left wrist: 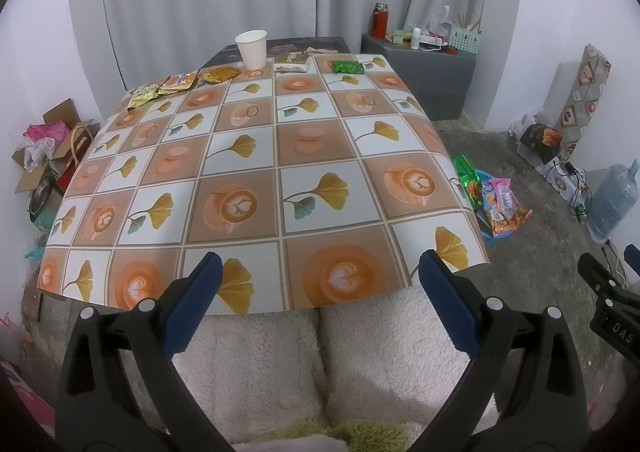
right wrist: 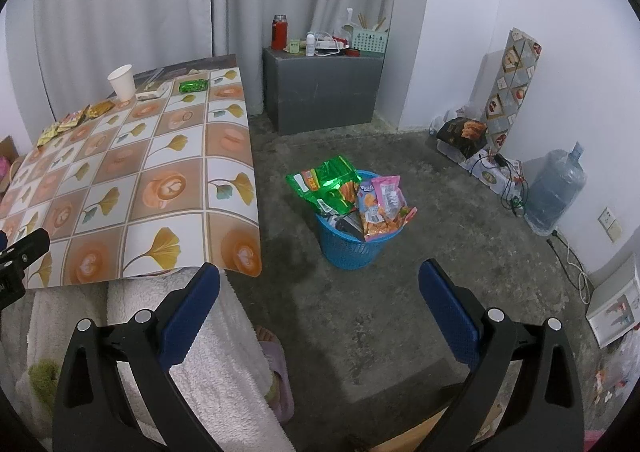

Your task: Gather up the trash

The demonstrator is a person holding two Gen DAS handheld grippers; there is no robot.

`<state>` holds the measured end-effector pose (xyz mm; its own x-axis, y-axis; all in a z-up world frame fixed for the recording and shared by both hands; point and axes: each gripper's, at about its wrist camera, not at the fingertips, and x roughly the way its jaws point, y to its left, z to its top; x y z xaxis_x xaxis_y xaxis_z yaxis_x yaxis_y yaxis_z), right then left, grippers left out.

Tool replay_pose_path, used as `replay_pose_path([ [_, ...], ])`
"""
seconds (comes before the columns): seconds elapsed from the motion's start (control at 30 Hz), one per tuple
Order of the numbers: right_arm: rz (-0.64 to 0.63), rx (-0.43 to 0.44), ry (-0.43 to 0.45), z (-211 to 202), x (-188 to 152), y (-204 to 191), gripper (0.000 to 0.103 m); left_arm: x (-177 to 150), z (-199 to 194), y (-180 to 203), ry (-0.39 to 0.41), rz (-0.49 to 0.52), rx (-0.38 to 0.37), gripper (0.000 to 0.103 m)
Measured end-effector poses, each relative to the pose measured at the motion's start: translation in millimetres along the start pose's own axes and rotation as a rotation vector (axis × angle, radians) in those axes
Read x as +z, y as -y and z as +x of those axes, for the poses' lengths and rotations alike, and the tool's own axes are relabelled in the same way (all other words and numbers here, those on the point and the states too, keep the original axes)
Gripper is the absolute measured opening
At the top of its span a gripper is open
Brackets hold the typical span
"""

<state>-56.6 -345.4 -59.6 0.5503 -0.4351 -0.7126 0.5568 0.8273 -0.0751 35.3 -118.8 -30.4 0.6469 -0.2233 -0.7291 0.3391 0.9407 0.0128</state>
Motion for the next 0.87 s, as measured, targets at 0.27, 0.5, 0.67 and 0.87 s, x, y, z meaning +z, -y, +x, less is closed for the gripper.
replay_pose_path([
  [0.27, 0.002, 0.0, 0.001, -0.1, 0.1, 0.6, 0.097, -0.1, 0.0, 0.3, 0.001, 0.0, 0.001, 0.094],
  [0.5, 0.003, 0.001, 0.001, 0.2, -0.3, 0.6, 0.097, 0.0, 0.1, -0.1, -0.001, 0.0, -0.001, 0.094],
  [0.67, 0.005, 0.0, 0.001, -0.1, 0.6, -0.1, 0.097, 0.3, 0.3, 0.2, 0.003, 0.001, 0.003, 0.094],
  [0.87, 0.004, 0.001, 0.0, 0.1, 0.6, -0.1, 0.097, 0.9, 0.6, -1.5, 0.003, 0.002, 0.004, 0.094],
])
